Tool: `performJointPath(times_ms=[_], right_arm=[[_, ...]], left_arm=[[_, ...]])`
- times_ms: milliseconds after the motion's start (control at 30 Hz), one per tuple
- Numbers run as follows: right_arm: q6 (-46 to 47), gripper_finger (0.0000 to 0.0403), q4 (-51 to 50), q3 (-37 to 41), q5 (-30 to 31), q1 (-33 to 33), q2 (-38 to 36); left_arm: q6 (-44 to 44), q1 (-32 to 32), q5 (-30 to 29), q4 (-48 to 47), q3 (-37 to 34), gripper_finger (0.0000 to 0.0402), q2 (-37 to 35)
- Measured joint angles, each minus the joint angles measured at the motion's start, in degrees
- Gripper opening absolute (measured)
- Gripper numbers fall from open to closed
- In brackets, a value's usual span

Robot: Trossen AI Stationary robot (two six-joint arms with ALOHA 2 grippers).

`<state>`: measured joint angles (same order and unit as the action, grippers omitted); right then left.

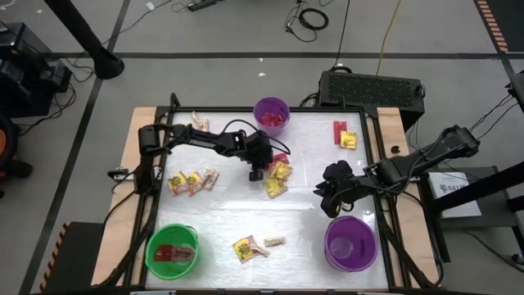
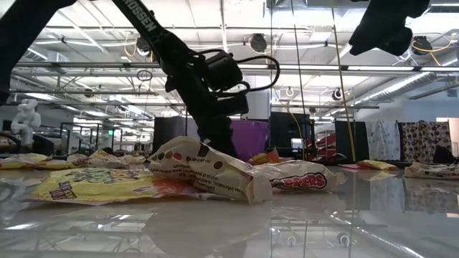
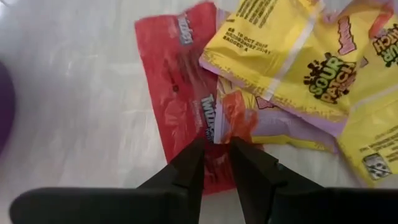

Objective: Sort candy by brand, put in halloween buckets
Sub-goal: Put the red candy into the green bucket

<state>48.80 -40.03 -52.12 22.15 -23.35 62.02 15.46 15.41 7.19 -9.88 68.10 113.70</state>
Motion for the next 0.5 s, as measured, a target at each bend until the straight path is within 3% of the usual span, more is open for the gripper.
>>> performJointPath(times_ms=[300,500], right_arm=[[-0.42,0.0089,-0.04,0.02,-0.02,0.00,0.00],[-0.11,0.0089,-0.07,0.02,-0.44,0.00,0.00]], left_arm=[[-0.04,-0.93,-0.67,2.15,0.00,0.0153,-0.21],[-0.19,-0.90,-1.64,-3.19,0.00,0.0200,-0.27]])
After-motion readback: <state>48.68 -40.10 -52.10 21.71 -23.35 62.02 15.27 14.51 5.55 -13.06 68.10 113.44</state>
